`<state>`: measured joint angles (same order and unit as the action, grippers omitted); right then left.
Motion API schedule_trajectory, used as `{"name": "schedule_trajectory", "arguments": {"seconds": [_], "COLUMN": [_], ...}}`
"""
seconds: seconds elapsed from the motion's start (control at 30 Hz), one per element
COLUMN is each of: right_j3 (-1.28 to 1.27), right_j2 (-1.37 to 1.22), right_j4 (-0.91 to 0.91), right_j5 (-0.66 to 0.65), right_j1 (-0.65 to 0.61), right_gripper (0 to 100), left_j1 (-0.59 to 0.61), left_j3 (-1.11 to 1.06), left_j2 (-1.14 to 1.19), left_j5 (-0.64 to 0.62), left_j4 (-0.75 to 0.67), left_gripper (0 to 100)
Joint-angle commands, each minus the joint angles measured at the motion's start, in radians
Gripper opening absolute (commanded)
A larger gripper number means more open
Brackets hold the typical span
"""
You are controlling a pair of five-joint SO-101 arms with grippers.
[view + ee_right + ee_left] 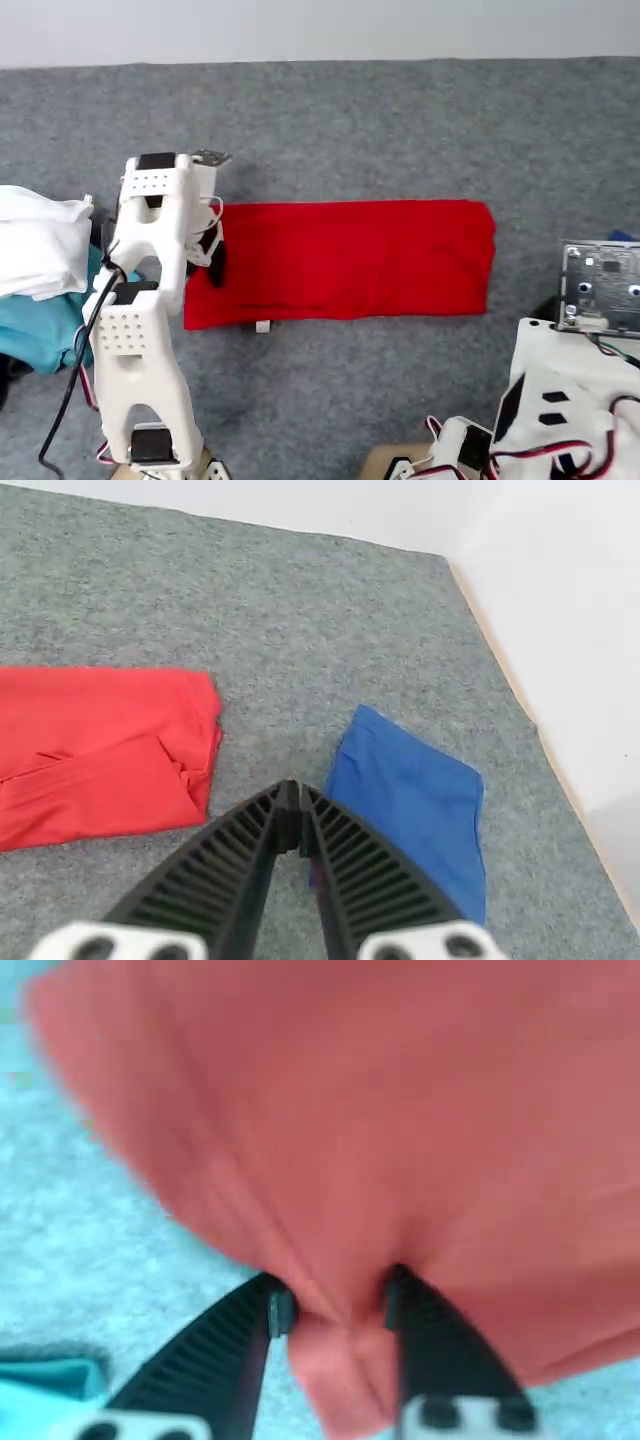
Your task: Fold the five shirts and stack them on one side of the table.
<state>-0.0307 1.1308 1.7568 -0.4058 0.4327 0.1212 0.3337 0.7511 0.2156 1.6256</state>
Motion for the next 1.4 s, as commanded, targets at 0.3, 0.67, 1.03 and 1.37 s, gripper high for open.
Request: {"name": "schedule_trajectory", "arguments": {"seconds": [0.3, 0.67, 1.03, 1.37], "right_j3": [0.052, 0.052, 0.051, 0.049], "right_j2": [0.002, 0.002, -0.005, -0.001], "right_j4": [0.036, 0.036, 0.022, 0.022], "right_j5": [-0.011, -0.012, -0.012, -0.012], "right_j1": [0.01, 0.01, 0.008, 0.01], "right_gripper": [0.9, 0.9, 0.9, 0.9], "left_j1": [0.112, 0.232, -0.025, -0.376], "left_j3": [0.196, 0.255, 0.254, 0.254], "left_j2": [0.018, -0.003, -0.313, -0.493], "left_j5": [-0.015, 0.031, 0.031, 0.028], "left_j4": [0.129, 0.13, 0.132, 0.132], "left_gripper": [0, 0, 0, 0]}}
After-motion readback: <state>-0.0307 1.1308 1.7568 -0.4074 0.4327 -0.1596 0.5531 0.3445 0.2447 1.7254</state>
